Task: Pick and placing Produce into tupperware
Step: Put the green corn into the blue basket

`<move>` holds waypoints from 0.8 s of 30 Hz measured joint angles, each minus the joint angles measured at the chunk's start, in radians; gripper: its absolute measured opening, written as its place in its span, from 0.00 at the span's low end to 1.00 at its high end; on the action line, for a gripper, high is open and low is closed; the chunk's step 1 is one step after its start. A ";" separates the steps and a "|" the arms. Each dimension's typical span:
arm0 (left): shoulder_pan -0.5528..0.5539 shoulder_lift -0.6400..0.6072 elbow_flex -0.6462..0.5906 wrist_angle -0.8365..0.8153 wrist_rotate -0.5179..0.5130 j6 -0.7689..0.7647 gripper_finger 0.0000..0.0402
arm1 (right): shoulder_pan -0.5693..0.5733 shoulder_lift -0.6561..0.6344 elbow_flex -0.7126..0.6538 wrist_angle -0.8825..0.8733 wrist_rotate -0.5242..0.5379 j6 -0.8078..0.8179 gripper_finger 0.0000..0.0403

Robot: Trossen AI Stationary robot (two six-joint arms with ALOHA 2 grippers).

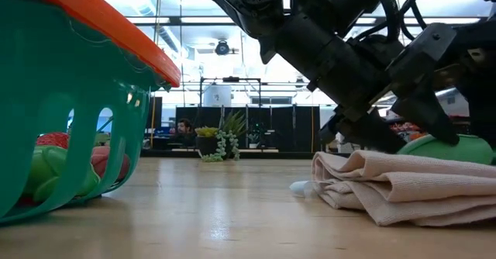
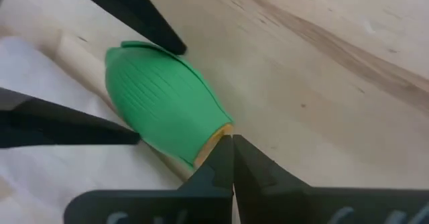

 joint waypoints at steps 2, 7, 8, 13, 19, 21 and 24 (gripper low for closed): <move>0.000 0.000 0.000 0.012 0.000 0.014 0.63 | 0.000 0.000 0.000 0.028 0.014 0.000 0.00; -0.001 -0.001 0.000 0.015 0.026 0.021 0.63 | -0.001 0.000 0.002 0.048 0.032 -0.003 0.00; -0.003 -0.001 0.000 0.011 0.036 0.021 0.64 | -0.001 0.000 0.002 0.049 0.032 -0.003 0.00; -0.015 -0.001 0.000 -0.037 0.044 0.021 0.63 | -0.001 0.000 0.002 0.048 0.029 -0.003 0.00; -0.027 -0.001 0.000 -0.063 0.045 0.021 0.64 | -0.001 0.000 0.002 0.047 0.028 -0.006 0.00; -0.030 -0.001 0.000 -0.078 0.044 0.022 0.64 | -0.001 0.000 0.002 0.047 0.028 -0.006 0.01; -0.031 -0.001 0.000 -0.100 0.045 0.022 0.63 | -0.001 0.000 0.002 0.046 0.028 -0.013 0.01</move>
